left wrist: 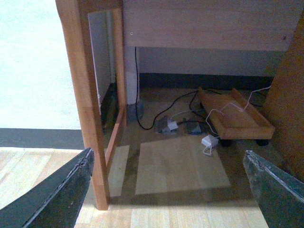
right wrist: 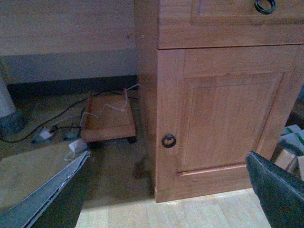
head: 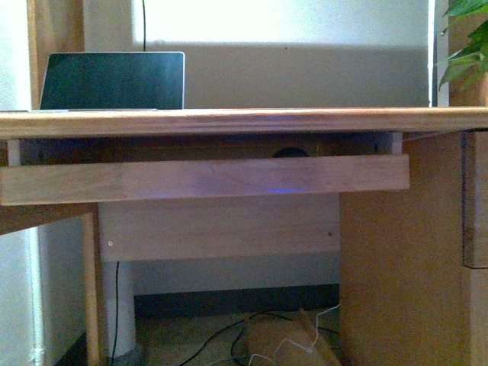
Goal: Place mouse
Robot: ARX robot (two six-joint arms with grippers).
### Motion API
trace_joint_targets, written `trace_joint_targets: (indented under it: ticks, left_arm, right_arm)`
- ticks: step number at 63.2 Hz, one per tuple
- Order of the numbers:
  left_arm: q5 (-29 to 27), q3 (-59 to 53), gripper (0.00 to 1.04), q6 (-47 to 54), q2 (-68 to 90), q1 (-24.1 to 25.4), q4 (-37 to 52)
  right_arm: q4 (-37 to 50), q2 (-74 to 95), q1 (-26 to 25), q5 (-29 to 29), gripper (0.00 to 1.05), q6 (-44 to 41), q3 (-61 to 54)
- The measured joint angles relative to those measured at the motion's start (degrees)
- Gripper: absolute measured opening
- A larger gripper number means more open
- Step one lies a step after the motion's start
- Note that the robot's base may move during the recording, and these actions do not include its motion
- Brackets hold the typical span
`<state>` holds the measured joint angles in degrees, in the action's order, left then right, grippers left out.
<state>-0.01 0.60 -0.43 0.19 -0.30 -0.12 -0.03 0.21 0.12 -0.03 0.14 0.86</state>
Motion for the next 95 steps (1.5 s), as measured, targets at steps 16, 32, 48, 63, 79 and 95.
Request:
trace_joint_targets:
  ticks: [16,32,48,63,79,95]
  left_arm:
    - [0.0,0.0,0.97,0.0,0.0,0.0,0.0]
    - [0.0,0.0,0.97,0.0,0.0,0.0,0.0]
    - [0.0,0.0,0.97,0.0,0.0,0.0,0.0]
    - [6.9,1.7,0.97,-10.1,7.9,1.1,-3.2]
    - [12.0,6.1,0.97,-4.9,28.9,2.3,12.9]
    - [22.2,8.5,0.97,34.2,63.2,10.8,48.5]
  right_arm:
    - [0.0,0.0,0.0,0.0,0.97,0.0,0.0]
    - [0.0,0.0,0.0,0.0,0.97,0.0,0.0]
    - [0.0,0.0,0.0,0.0,0.97,0.0,0.0]
    - [0.0,0.0,0.0,0.0,0.97,0.0,0.0]
    - [0.0,0.0,0.0,0.0,0.97,0.0,0.0]
    - [0.0,0.0,0.0,0.0,0.97,0.0,0.0]
